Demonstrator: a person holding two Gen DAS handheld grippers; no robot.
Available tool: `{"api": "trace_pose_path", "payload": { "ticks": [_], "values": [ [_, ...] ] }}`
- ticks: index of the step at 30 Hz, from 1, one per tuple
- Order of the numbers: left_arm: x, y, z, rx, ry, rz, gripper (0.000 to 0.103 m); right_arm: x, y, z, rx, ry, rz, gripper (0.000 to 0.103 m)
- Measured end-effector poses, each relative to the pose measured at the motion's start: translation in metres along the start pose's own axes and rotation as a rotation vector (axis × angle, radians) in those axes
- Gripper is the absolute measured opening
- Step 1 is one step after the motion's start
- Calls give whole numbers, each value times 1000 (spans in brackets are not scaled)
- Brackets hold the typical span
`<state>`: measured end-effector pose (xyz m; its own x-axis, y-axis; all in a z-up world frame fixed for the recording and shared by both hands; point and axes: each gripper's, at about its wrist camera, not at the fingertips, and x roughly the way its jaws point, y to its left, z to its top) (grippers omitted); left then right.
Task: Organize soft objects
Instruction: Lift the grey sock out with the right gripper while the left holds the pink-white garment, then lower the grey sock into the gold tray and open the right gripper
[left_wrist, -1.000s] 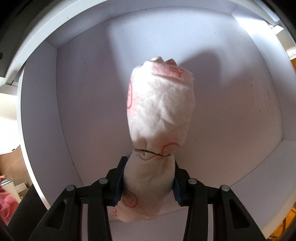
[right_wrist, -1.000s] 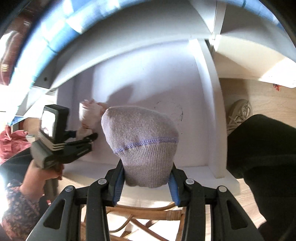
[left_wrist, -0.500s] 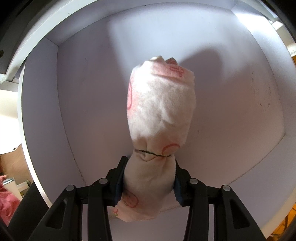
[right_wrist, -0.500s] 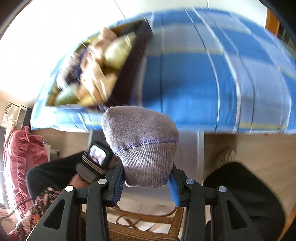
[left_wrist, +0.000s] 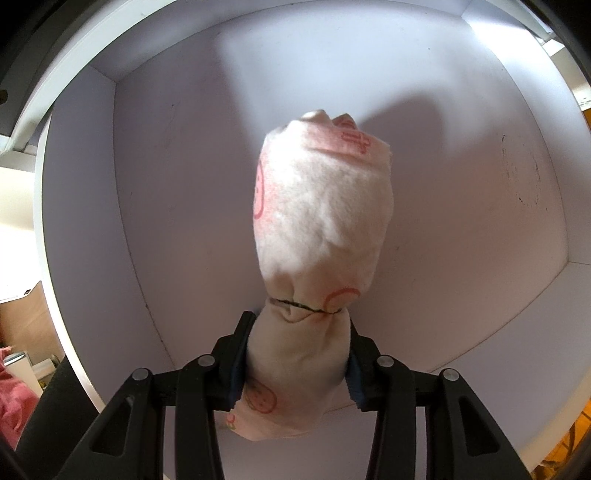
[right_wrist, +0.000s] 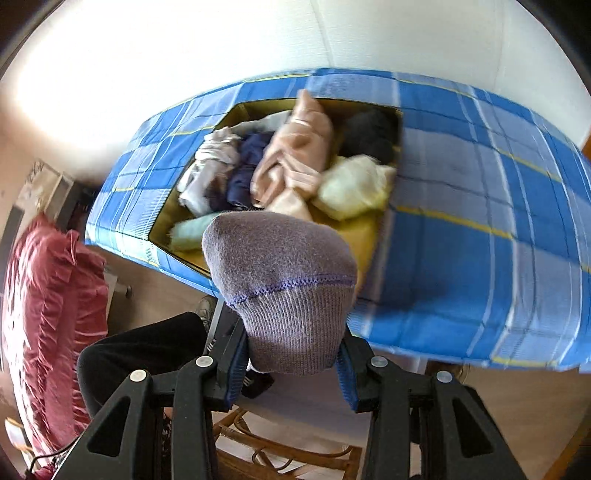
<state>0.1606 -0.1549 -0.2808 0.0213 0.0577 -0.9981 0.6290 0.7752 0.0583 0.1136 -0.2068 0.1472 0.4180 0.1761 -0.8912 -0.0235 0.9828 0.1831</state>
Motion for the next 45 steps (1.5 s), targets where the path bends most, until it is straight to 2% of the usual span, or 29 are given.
{"api": "trace_pose_path", "payload": {
  "ticks": [4, 6, 11, 13, 26, 27, 32, 36, 41, 43, 44, 45],
  "values": [
    [-5, 6, 5, -3, -1, -6, 45, 20, 23, 16, -44, 25, -14, 41],
    [9, 6, 2, -7, -2, -10, 45, 27, 31, 23, -58, 32, -25, 41],
    [9, 8, 2, -7, -3, -10, 45, 48, 44, 35, -80, 61, -52, 41],
    [-10, 19, -9, 1, -5, -6, 45, 61, 49, 39, -84, 80, -60, 42],
    [-14, 14, -17, -4, -6, -6, 45, 117, 45, 48, -21, 161, -71, 43],
    [-14, 14, -17, -17, -69, 4, 45, 119, 42, 48, -17, 165, -77, 43],
    [-12, 12, -19, -16, -70, 5, 45, 119, 28, 43, 8, 180, -92, 43],
    [-13, 12, -20, -15, -70, 6, 45, 106, 23, 36, 9, 180, -72, 45],
    [-12, 12, -21, -16, -71, 6, 46, 84, 27, 26, -44, 141, -88, 48],
    [-11, 11, -23, -15, -72, 7, 46, 76, 30, 25, -46, 97, -99, 48],
    [7, 7, -26, -15, -73, 8, 46, 73, 29, 26, -35, 76, -94, 48],
    [8, 7, -26, -14, -73, 8, 46, 72, 27, 27, -24, 64, -81, 48]
  ]
}}
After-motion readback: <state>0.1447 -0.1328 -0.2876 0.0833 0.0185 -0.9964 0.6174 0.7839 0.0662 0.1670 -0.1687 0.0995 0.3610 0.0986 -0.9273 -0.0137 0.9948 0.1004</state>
